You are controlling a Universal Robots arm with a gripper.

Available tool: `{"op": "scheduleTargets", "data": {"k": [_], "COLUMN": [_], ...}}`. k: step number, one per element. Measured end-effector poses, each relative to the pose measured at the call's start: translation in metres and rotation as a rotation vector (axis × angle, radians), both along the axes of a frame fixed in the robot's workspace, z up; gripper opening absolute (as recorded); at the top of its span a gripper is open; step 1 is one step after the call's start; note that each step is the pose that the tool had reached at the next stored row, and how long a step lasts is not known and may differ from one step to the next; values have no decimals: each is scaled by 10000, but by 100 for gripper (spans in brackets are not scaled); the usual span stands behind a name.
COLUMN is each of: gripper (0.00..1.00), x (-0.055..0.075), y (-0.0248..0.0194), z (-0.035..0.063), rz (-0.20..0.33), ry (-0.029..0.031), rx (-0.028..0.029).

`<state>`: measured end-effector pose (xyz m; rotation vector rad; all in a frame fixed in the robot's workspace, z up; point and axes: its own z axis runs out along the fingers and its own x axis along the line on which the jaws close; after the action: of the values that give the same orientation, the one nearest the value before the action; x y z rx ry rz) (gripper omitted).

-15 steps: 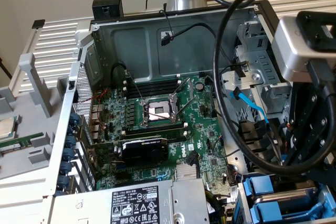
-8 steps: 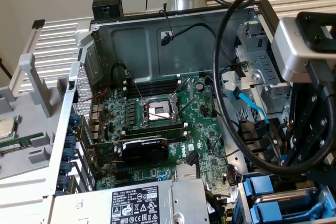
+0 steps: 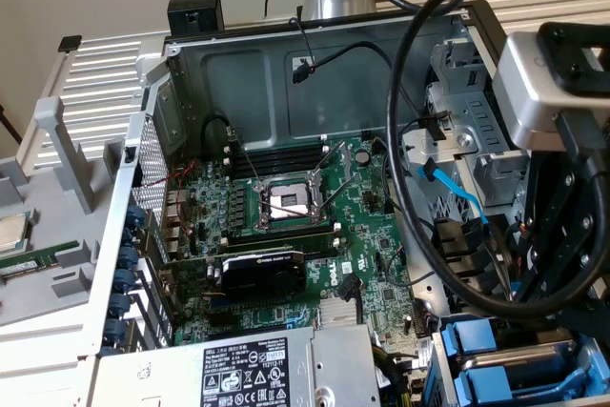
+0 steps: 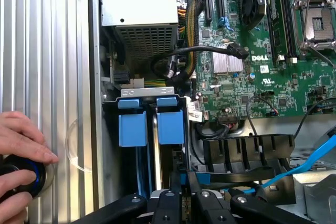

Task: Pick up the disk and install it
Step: 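Insert the second disk wire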

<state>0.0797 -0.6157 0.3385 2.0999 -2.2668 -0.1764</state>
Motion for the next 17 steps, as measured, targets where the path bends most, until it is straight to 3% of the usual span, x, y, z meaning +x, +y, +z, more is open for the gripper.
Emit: {"op": "scheduleTargets", "data": {"k": [7, 17], "gripper": [16, 16], "x": [1, 1], "y": [0, 0], "z": [-10, -12], "rz": [1, 1], "ry": [-36, -36], "rx": [1, 1]}}
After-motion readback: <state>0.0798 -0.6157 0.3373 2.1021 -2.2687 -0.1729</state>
